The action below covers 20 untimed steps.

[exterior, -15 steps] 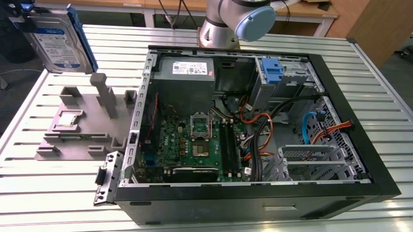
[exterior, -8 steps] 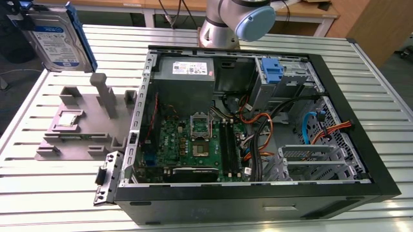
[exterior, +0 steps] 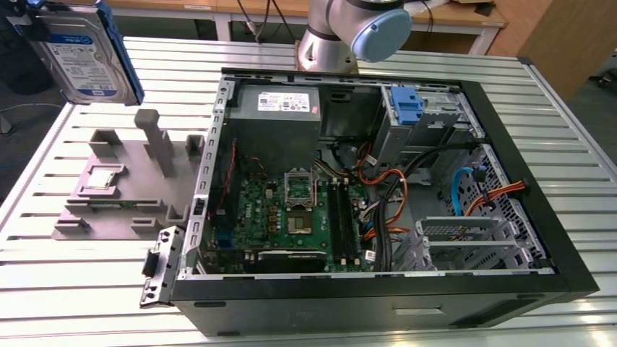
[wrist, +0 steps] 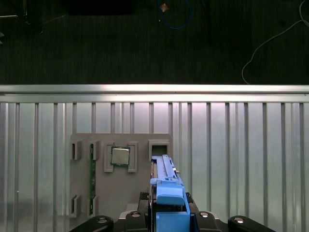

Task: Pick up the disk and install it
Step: 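Pick up the disk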

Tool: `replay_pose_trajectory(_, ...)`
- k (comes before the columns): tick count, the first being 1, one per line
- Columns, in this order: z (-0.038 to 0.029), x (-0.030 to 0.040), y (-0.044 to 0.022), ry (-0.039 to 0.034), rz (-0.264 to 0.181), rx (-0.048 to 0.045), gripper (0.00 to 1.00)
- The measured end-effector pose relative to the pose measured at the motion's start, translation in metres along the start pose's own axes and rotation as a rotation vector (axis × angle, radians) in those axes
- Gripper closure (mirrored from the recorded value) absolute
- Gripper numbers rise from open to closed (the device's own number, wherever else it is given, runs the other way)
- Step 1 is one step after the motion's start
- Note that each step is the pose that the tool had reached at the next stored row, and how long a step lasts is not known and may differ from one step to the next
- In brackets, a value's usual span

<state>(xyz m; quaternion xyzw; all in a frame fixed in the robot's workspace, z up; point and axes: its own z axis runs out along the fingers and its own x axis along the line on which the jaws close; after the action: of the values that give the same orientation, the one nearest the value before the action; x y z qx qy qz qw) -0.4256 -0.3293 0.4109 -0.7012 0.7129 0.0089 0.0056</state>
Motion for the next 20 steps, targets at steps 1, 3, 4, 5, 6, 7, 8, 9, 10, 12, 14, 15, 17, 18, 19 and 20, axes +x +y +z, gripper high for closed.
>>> replay_pose_trajectory(1,-0.0002,0.0000,0.0000,0.0002,0.000,0.0001,0.63)
replay_pose_trajectory(3,-0.0005,0.0000,-0.0001,0.0002,0.000,0.0001,0.63)
replay_pose_trajectory(4,-0.0009,0.0000,0.0000,0.0003,0.000,-0.0002,0.63)
replay_pose_trajectory(5,-0.0012,0.0000,0.0000,0.0004,0.000,-0.0002,0.63)
replay_pose_trajectory(6,-0.0011,0.0000,0.0000,0.0003,0.000,0.0000,0.63)
replay_pose_trajectory(7,-0.0011,0.0000,0.0000,0.0002,0.000,0.0001,0.63)
replay_pose_trajectory(8,-0.0013,0.0000,0.0000,0.0003,0.000,0.0001,0.63)
replay_pose_trajectory(9,-0.0015,0.0000,0.0000,0.0003,0.000,-0.0001,0.63)
replay_pose_trajectory(10,-0.0015,0.0000,0.0000,0.0003,0.000,0.0000,0.63)
replay_pose_trajectory(12,-0.0020,0.0000,0.0000,0.0004,0.000,-0.0002,0.63)
replay_pose_trajectory(14,-0.0028,-0.0001,0.0000,0.0003,0.000,-0.0001,0.63)
replay_pose_trajectory(15,-0.0033,-0.0001,0.0000,0.0003,0.000,-0.0001,0.63)
replay_pose_trajectory(17,-0.0044,-0.0001,0.0000,0.0003,0.000,-0.0001,0.63)
replay_pose_trajectory(18,-0.0048,-0.0001,0.0000,0.0002,0.000,0.0000,0.63)
replay_pose_trajectory(19,-0.0055,-0.0001,0.0000,0.0003,0.000,0.0000,0.63)
replay_pose_trajectory(20,-0.0061,-0.0001,0.0000,0.0003,0.000,-0.0001,0.63)
